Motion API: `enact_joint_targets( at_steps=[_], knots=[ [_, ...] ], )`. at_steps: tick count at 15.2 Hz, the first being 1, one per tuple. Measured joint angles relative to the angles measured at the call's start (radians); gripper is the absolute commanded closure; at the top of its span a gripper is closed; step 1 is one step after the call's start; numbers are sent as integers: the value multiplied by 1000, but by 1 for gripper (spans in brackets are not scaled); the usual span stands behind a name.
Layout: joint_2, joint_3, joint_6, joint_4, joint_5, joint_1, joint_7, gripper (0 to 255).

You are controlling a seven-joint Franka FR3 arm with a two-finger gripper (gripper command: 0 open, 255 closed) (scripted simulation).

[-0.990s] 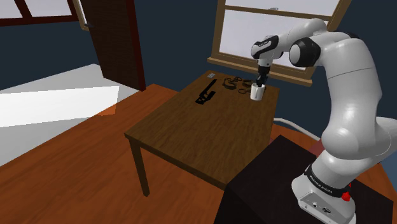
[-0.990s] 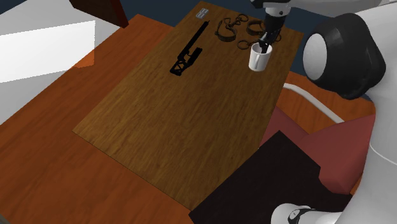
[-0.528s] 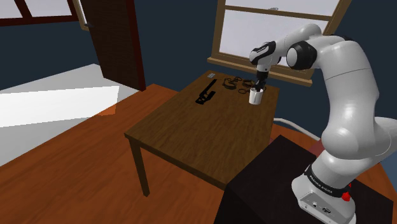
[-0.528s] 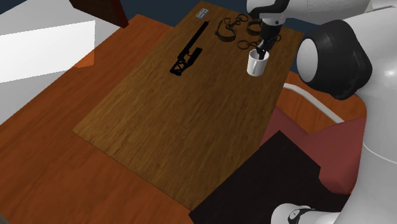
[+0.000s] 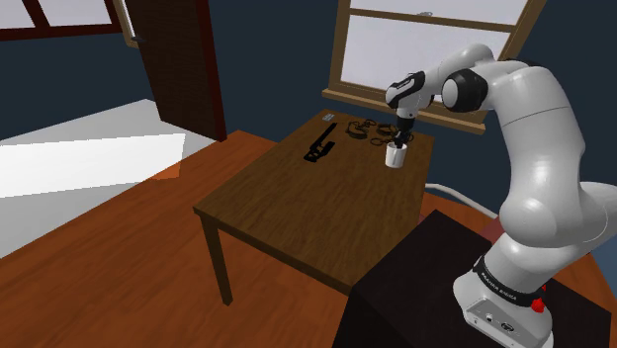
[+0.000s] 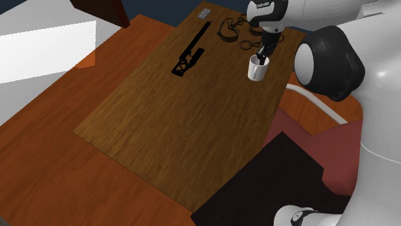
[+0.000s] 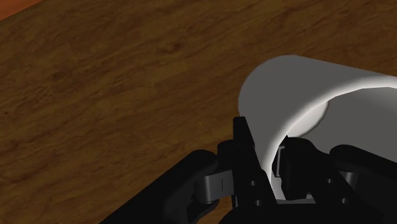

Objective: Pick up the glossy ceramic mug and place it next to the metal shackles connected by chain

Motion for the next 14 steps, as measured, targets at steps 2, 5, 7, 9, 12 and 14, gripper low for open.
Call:
enact_joint_targets(
  at_steps=[2, 5, 7, 9, 12, 14],
  knots=[
    [1, 0, 1, 0, 0, 0, 0, 255],
    [1, 0, 1, 0, 0, 0, 0, 0],
    [1, 0, 1, 0, 0, 0, 0, 0],
    [1, 0, 1, 1, 0, 0, 0, 0],
    [-6, -1, -10, 5, -1, 0, 1, 0],
    [-24, -4, -56, 35, -7, 2, 6, 0]
  ],
)
